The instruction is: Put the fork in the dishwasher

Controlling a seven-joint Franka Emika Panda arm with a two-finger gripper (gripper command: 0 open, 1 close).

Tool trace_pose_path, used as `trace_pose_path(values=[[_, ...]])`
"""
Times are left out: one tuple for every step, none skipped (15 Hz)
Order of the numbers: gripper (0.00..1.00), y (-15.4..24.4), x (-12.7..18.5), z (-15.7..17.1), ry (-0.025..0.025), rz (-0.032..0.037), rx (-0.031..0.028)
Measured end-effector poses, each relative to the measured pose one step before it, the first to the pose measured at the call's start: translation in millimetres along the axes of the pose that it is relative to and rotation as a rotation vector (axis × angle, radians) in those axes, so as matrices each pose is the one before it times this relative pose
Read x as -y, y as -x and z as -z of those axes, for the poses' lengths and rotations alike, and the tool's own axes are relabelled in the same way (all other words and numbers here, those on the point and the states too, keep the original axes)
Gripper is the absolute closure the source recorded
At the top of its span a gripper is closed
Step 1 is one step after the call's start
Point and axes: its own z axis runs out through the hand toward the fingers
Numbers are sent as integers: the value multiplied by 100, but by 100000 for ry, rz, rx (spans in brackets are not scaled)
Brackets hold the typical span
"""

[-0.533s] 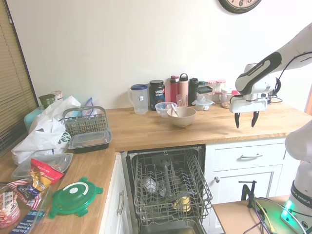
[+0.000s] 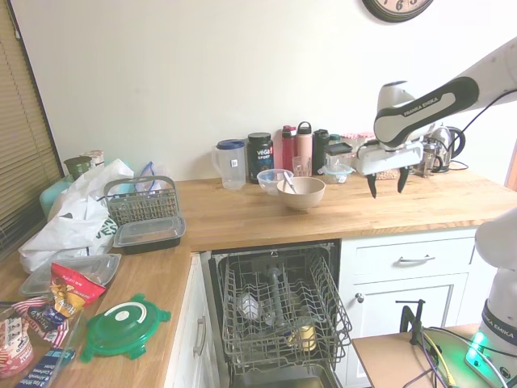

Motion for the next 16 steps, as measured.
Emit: trace_pose_path(values=[[0,1492,697,1885,-978,1072,-3685],[0,960,814,1587,-786,1069,-2445],[0,548,804,1166,-608,962,-1845],[0,455,871,852,-603,1092,-1612],[0,437,995,684,-705,1623,-1870],[0,437,1081,625,-649,2421,-2190],[0,512,1158,517,-966,3116,-2730],[0,590,1255,427,-1449,3123,-3386],[0,505,1389,380,-2149,3121,-3951],[0,251,1574,274,-2297,2553,-3221],[0,-186,1539,-23,-2069,2114,-1651],[0,-452,1439,-419,-2198,1708,-689],[0,-761,1501,-695,-2848,973,-538],[0,-866,1308,-903,-2715,318,-46],[0,-1060,1150,-1272,-2318,293,671],[0,-1193,880,-1716,-1572,173,1187]])
